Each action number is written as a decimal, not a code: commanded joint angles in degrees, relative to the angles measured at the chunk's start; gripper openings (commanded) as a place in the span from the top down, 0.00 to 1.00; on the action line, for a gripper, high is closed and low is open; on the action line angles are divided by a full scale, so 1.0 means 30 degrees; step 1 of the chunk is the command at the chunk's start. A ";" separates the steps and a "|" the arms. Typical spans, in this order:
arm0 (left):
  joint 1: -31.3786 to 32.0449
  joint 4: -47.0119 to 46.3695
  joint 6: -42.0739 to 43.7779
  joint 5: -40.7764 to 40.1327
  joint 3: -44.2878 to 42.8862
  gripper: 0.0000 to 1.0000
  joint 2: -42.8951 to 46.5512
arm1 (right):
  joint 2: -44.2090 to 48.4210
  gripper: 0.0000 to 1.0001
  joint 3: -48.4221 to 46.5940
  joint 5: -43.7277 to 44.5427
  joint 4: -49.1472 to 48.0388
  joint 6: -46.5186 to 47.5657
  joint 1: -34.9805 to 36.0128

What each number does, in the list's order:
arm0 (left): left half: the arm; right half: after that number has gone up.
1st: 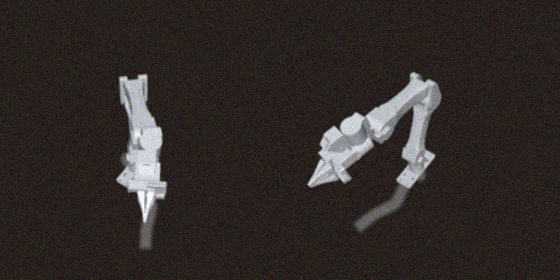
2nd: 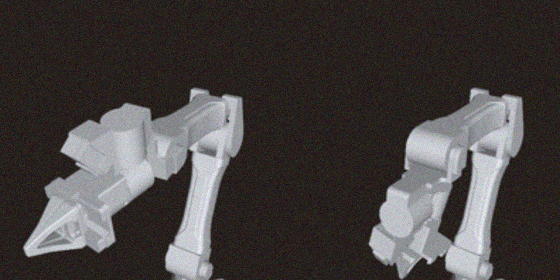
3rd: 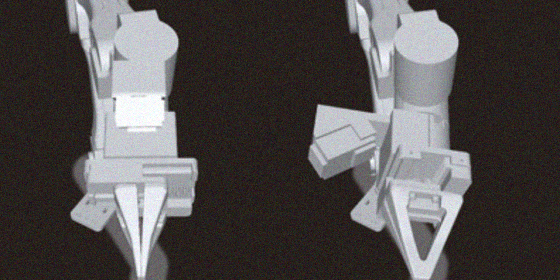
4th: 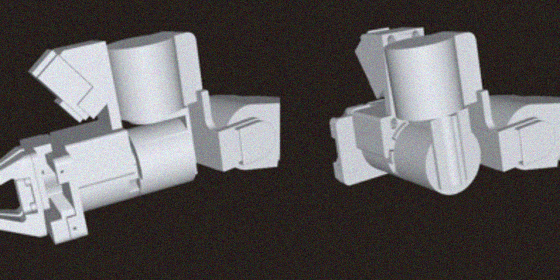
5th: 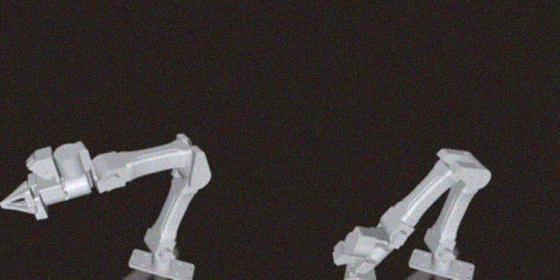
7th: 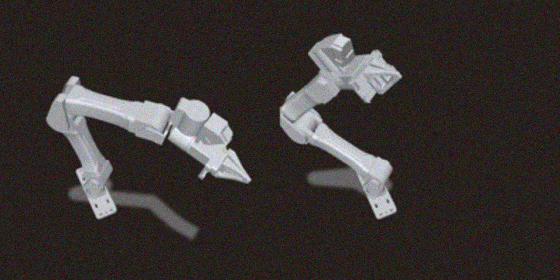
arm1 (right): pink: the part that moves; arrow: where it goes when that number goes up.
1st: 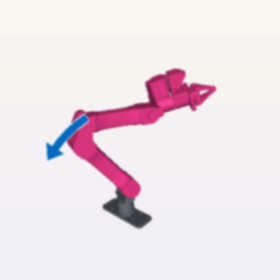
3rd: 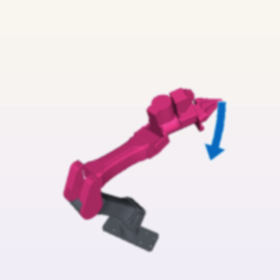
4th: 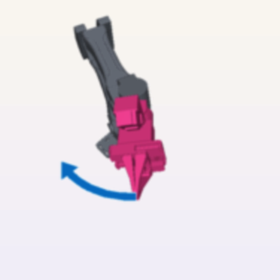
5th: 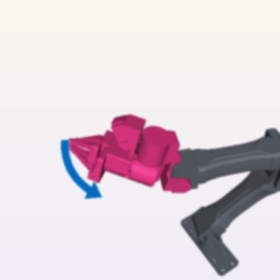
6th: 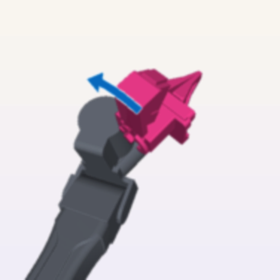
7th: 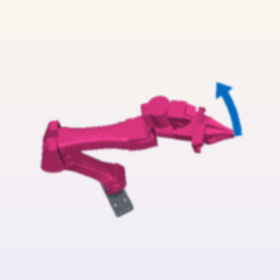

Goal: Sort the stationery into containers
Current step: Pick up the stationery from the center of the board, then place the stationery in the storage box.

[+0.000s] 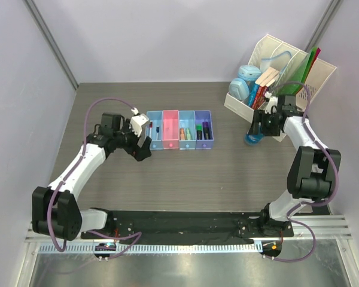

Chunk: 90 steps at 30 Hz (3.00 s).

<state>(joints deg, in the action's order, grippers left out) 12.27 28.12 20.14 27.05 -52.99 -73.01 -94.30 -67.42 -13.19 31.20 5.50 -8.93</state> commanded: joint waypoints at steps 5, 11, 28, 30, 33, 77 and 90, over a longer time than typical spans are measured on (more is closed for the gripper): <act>0.0010 -0.1429 0.0700 0.7851 -0.0966 0.00 -0.0680 | 0.2137 0.80 -0.3189 -1.0040 0.1172 -0.1038 0.0222; 0.0654 -0.4703 -0.0443 0.9411 -0.1789 0.00 -0.1736 | 0.1582 0.80 -0.4305 -1.6042 -0.2044 -0.5196 0.1476; 0.4669 -1.4176 -0.3110 0.4462 0.0377 0.00 -0.1181 | -0.1348 0.79 -0.2196 -2.1207 -2.7168 -2.5427 0.6578; 0.4669 -1.4791 -0.2761 0.4285 0.0992 0.00 -0.0744 | -0.2283 0.79 -0.2253 -2.1354 -3.4227 -2.9176 0.6696; 0.4669 -1.5407 -0.2670 0.4197 0.1550 0.00 -0.0331 | -0.4362 0.78 -0.3245 -2.1354 -4.2213 -3.8143 0.6872; 0.4669 -1.6932 -0.5133 0.5369 0.0261 0.00 -0.0476 | -0.7356 0.81 -0.2283 -2.1765 -4.2246 -3.6725 0.9832; 0.4698 -1.6258 -0.4810 0.4198 -0.0236 0.18 -0.0887 | -0.6213 0.81 -0.1785 -2.1648 -4.2246 -3.6666 0.9949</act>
<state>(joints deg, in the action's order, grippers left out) 26.24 -19.79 4.97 41.39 -50.65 -75.37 -118.41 -72.10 -78.59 -73.25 -103.83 20.34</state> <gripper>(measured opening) 0.856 0.697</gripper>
